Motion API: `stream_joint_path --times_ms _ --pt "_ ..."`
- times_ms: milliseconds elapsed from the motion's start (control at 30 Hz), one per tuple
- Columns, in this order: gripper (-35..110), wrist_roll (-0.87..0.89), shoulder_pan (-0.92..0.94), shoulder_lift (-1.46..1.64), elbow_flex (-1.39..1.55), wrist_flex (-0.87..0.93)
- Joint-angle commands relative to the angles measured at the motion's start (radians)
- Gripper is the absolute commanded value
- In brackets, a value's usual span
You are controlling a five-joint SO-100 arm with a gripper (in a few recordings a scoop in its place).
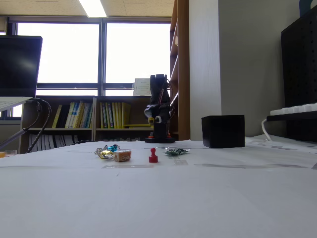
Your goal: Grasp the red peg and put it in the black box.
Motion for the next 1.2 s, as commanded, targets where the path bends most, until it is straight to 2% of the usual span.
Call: stream_joint_path --times_ms 0,567,1167 --pt "0 -0.021 0.011 0.098 0.106 -0.034" --pt "0 -0.028 0.006 0.43 0.505 -0.034" --pt "0 -0.052 0.023 0.66 0.776 -0.015"
